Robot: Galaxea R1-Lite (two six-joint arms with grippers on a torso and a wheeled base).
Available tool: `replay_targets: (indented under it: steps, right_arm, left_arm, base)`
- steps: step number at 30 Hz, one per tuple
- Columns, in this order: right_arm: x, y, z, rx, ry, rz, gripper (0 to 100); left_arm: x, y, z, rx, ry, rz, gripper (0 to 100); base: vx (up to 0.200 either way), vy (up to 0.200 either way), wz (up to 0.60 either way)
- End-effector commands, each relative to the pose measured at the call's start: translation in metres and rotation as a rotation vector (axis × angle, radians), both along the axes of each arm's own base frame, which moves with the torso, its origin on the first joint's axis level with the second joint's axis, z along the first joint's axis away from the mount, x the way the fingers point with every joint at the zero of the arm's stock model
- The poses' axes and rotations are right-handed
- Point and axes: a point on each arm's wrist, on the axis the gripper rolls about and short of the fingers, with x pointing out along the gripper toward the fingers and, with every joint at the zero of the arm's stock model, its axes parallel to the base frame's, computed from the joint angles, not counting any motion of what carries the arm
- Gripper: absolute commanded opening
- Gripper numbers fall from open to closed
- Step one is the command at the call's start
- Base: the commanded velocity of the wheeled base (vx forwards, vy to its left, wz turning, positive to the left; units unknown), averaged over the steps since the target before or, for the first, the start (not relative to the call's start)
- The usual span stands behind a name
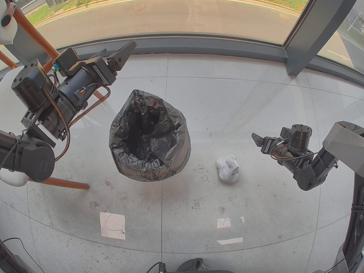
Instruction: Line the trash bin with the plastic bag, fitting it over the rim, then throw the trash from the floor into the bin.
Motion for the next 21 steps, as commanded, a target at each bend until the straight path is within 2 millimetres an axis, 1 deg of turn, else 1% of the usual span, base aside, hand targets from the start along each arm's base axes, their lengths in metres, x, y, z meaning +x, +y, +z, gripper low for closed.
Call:
replay_targets:
  steps: [1, 2, 3, 7, 8, 9, 11, 16, 21]
  right_arm:
    - [0.004, 0.004, -0.026, -0.011, 0.053, 0.013, 100]
    - [0.004, 0.004, -0.026, -0.011, 0.053, 0.013, 100]
    - [0.006, 0.007, -0.035, -0.013, 0.063, 0.019, 100]
    - [0.008, 0.009, -0.050, -0.014, 0.091, 0.026, 100]
    - [0.008, 0.009, -0.052, -0.015, 0.096, 0.029, 100]
    - [0.008, 0.012, -0.060, -0.021, 0.110, 0.037, 100]
    - [0.007, 0.016, -0.068, -0.028, 0.127, 0.049, 100]
    - [0.011, 0.021, -0.084, -0.087, 0.135, 0.075, 100]
    - [0.016, 0.023, -0.093, -0.094, 0.137, 0.077, 100]
  left_arm:
    - [0.004, 0.008, 0.000, 0.002, 0.002, 0.030, 100]
    - [0.004, 0.008, 0.000, 0.002, 0.002, 0.030, 100]
    - [0.006, 0.014, 0.000, 0.005, 0.009, 0.049, 100]
    - [0.010, 0.020, 0.000, 0.008, 0.014, 0.070, 100]
    - [0.010, 0.021, 0.000, 0.008, 0.014, 0.071, 100]
    - [0.010, 0.021, 0.000, 0.008, 0.014, 0.071, 100]
    - [0.011, 0.021, 0.000, 0.009, 0.015, 0.071, 100]
    - [0.012, 0.020, -0.003, 0.011, 0.024, 0.071, 100]
    - [0.012, 0.020, -0.004, 0.012, 0.027, 0.071, 100]
  base:
    - [0.000, 0.000, 0.00]
    - [0.000, 0.000, 0.00]
    - [0.000, 0.000, 0.00]
    - [0.000, 0.000, 0.00]
    - [0.000, 0.000, 0.00]
    - [0.000, 0.000, 0.00]
    - [0.000, 0.000, 0.00]
    - [0.000, 0.000, 0.00]
    - [0.000, 0.000, 0.00]
